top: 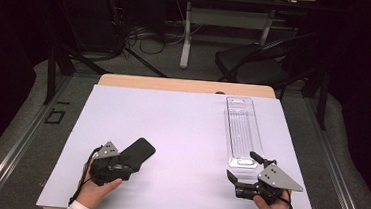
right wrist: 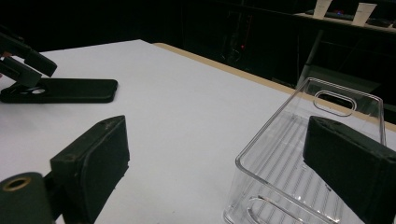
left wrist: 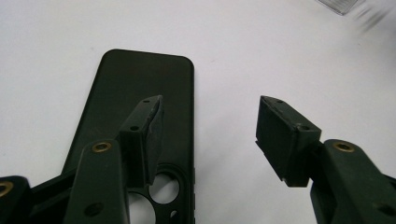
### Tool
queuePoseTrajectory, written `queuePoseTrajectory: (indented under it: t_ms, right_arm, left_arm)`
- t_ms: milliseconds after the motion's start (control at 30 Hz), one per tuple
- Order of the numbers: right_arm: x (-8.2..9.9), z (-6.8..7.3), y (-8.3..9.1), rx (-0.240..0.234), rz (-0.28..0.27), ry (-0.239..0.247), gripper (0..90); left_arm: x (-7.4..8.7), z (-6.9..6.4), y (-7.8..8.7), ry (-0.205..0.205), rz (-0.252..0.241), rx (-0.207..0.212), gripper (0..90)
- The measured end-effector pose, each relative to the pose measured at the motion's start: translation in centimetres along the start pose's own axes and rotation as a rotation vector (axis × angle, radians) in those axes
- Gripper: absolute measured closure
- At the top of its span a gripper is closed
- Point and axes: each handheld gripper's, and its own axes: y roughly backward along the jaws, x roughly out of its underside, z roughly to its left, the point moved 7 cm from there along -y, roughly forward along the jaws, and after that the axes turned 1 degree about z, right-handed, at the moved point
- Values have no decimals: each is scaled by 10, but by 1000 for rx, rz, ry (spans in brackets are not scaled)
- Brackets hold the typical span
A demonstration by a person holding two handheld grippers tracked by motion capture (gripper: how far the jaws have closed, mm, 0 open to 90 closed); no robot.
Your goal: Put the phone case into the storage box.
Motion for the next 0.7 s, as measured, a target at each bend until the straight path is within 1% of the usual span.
queuePoseTrajectory:
  t_ms: [33, 67, 133, 167, 200, 267, 333, 367, 467, 533, 567, 633, 700]
  right_arm:
    - [0, 0, 0, 0, -1, 0, 66]
    - [0, 0, 0, 0, 0, 0, 66]
    - [0, 0, 0, -1, 4, -3, 66]
    - [1, 0, 0, -1, 4, -2, 66]
    - [1, 0, 0, -1, 4, -2, 66]
    - [0, 1, 0, -2, 4, -3, 66]
    - [0, 1, 0, -2, 2, -3, 66]
    - [1, 1, 0, -3, 4, -3, 66]
    - [0, 0, -1, -2, 3, -3, 66]
    - [0, 1, -1, -2, 2, -4, 66]
    - [0, 1, -1, -2, 3, -3, 66]
    - [0, 1, -1, -2, 2, -4, 66]
    - [0, 1, -1, -1, 2, -6, 66]
  left_arm:
    - [0, 0, 0, 0, 0, 0, 419]
    - [1, 0, 0, 17, 7, 4, 412]
    - [1, 1, -1, 18, 10, 0, 375]
    - [2, 2, -1, 25, 24, 0, 355]
    - [2, 2, -1, 26, 29, 2, 333]
    - [1, 2, -1, 30, 25, -1, 293]
    - [-1, 3, 0, 22, 19, -8, 258]
    - [-1, 4, 1, 12, 19, -14, 237]
    - [-3, 7, 0, 2, 25, -29, 176]
    - [-4, 8, 0, -2, 26, -34, 160]
    - [-4, 10, 1, -10, 27, -38, 158]
    - [-7, 12, 1, -14, 23, -48, 145]
    - [-9, 14, 2, -1, 22, -49, 82]
